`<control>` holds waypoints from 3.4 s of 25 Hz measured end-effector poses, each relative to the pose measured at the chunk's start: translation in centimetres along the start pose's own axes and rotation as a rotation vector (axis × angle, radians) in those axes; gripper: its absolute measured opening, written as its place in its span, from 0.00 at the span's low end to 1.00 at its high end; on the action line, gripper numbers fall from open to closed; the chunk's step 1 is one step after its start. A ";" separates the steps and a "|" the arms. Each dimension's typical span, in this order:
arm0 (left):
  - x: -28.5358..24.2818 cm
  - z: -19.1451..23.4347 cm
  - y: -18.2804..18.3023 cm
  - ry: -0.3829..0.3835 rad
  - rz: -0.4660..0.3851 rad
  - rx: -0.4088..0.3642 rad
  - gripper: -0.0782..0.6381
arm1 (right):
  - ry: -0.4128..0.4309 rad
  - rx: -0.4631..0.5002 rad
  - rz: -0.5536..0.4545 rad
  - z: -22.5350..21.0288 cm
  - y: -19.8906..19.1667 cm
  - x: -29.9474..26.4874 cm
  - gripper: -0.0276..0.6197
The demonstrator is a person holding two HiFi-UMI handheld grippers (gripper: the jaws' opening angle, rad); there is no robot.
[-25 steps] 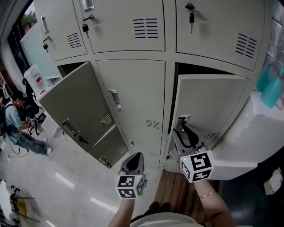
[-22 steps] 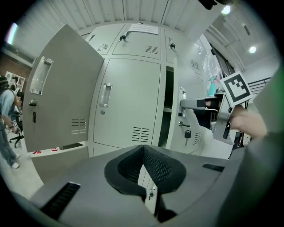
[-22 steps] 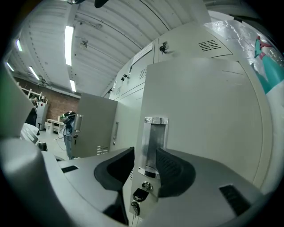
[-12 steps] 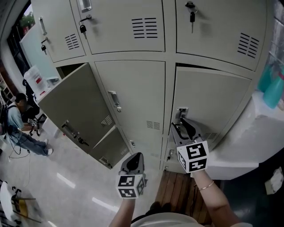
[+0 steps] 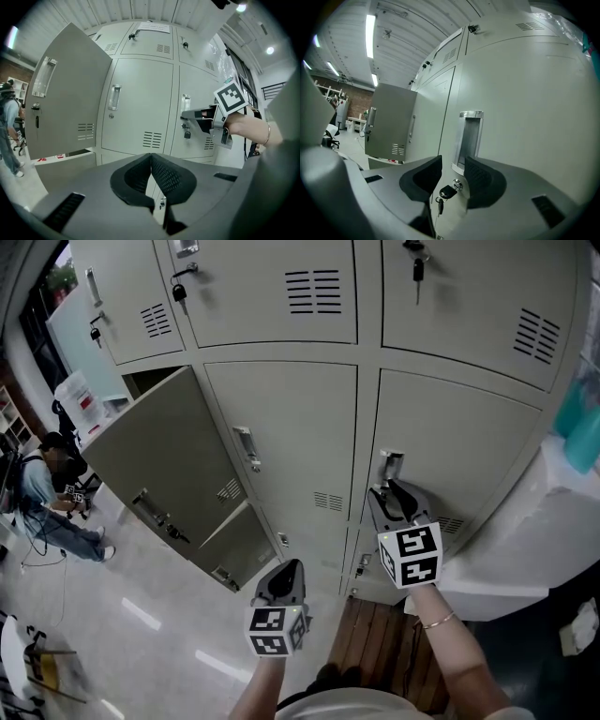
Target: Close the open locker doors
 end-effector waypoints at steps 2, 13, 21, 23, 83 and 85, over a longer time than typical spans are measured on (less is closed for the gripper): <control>-0.1 0.0 0.1 0.002 0.000 -0.002 0.14 | 0.002 0.007 0.004 -0.1 0.0 -0.3 0.26; 0.4 0.4 0.2 0.047 -0.006 0.010 0.14 | 0.054 0.023 -0.033 1.2 0.7 0.6 0.23; 3.6 3.0 -0.5 0.158 -0.027 0.045 0.14 | 0.230 0.073 -0.073 8.4 0.9 1.9 0.23; 4.8 4.2 -0.9 0.200 -0.039 0.054 0.14 | 0.276 0.081 -0.070 10.4 0.7 1.7 0.23; 17.0 24.6 -3.9 0.714 -0.105 0.286 0.14 | 0.702 0.277 -0.024 40.3 5.9 -15.6 0.11; 16.9 24.6 -4.0 0.717 -0.105 0.288 0.14 | 0.694 0.282 -0.022 40.4 6.0 -16.1 0.09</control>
Point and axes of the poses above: the fingertips, and each gripper's own axes: x backward along the fingers, z to its left, y out of its top, the point moved 2 cm from there along x, backward along the fingers, and after that the axes turned 10 degrees about z, right-handed, at the moved point
